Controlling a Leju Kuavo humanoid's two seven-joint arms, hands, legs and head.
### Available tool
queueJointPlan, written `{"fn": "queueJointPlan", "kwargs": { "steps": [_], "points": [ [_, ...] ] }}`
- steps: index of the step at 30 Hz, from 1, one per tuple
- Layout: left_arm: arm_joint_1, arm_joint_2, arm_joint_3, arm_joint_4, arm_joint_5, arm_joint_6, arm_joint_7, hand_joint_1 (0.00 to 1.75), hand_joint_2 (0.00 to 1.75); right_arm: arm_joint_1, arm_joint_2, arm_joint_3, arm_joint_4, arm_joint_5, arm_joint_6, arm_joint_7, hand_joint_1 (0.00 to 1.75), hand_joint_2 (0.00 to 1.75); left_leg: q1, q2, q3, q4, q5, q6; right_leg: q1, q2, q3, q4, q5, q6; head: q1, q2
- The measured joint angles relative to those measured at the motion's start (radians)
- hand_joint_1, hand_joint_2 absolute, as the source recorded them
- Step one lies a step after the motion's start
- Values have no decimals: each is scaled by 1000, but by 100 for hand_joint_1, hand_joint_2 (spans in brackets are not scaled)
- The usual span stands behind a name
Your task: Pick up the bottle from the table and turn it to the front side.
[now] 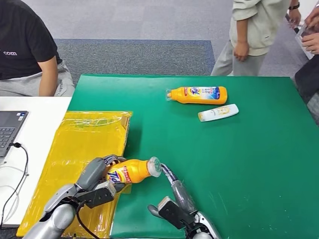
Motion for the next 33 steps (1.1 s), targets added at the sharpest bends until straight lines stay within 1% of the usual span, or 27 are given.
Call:
{"fn": "queueJointPlan", "kwargs": {
  "steps": [1,8,15,20,25,28,33],
  "points": [
    [1,3,-2,2,-14,2,5,0,175,1,-1,0,0,-3,-3,3,0,175,0,0,0,0,0,0,0,0,0,0,0,0,0,0],
    [18,17,-4,7,-110,68,25,0,175,8,-4,0,0,-16,-19,14,0,175,0,0,0,0,0,0,0,0,0,0,0,0,0,0],
    [42,16,-4,9,-230,166,53,0,175,21,-9,0,-6,-22,-35,29,0,175,0,0,-1,0,0,0,0,0,-2,0,0,0,0,0],
    [57,17,-3,9,-294,193,67,0,175,29,-13,0,-12,-23,-47,47,0,175,0,0,-1,0,0,0,0,0,-2,0,0,0,0,0],
    [79,20,-2,9,-333,217,80,0,175,34,-15,0,-16,-9,-79,76,0,175,0,0,-2,0,0,0,0,0,-3,0,0,0,0,0],
    [96,21,-1,7,-346,228,88,0,175,39,-15,-7,-29,33,-153,75,0,175,0,0,-2,0,0,0,0,0,-3,0,0,0,0,0],
    [118,26,1,-5,-360,229,96,0,175,56,-15,-42,-110,194,-336,44,0,175,0,0,-3,0,0,0,0,0,-3,0,0,0,0,0]
  ]
}}
